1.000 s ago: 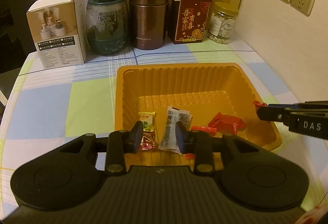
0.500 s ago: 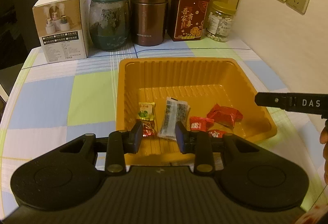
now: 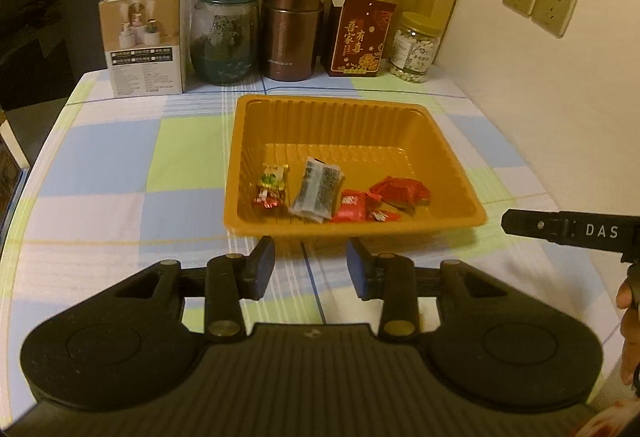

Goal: Organize snacks
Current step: 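Move both open tools back toward the remaining candies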

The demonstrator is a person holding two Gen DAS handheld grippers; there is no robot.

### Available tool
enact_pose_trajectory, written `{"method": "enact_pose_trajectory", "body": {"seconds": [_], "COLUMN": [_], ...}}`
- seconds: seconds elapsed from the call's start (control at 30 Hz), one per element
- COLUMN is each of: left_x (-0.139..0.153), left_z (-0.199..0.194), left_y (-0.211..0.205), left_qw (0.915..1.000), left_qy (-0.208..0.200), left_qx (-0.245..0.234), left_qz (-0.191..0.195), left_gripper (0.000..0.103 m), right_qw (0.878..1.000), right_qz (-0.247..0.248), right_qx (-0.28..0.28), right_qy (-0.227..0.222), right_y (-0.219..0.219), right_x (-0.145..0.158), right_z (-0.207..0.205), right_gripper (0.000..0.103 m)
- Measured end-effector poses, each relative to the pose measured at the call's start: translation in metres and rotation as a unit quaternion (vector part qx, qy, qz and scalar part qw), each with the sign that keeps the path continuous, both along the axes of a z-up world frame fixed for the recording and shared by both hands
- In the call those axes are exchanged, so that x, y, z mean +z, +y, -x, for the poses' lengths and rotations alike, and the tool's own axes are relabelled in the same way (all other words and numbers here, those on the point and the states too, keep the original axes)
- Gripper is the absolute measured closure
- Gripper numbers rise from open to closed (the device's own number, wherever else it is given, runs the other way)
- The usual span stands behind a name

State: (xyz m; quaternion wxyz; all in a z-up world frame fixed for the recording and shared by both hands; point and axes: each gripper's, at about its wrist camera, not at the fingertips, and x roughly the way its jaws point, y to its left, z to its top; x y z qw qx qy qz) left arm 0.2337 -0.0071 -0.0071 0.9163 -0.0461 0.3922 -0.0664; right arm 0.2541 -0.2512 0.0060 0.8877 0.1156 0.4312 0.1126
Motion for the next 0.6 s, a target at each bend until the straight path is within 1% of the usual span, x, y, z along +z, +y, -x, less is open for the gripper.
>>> {"method": "enact_pose_trajectory", "body": {"seconds": [0.07,0.23,0.43,0.6], "left_x": [0.003,0.009,0.012,0.013], "left_z": [0.015,0.047,0.087,0.113], "left_y": [0.0,0.002,0.006,0.012], "left_qw": [1.0,0.9998,0.9994,0.9991], "left_qy": [-0.002,-0.004,-0.005,-0.006], "left_qx": [0.004,0.017,0.029,0.038], "left_qz": [0.0,0.011,0.017,0.015], "left_gripper": [0.063,0.058,0.053,0.047], "right_qw": [1.0,1.0,1.0,1.0], "right_qz": [-0.006,-0.018,-0.021,-0.021], "right_qx": [-0.001,-0.007,-0.014,-0.02], "right_qy": [-0.003,-0.007,-0.003,0.001], "right_y": [0.001,0.001,-0.001,-0.004], "right_x": [0.007,0.018,0.02,0.022], "right_z": [0.013,0.048,0.085,0.112], "right_gripper": [0.048,0.048,0.048,0.048]}}
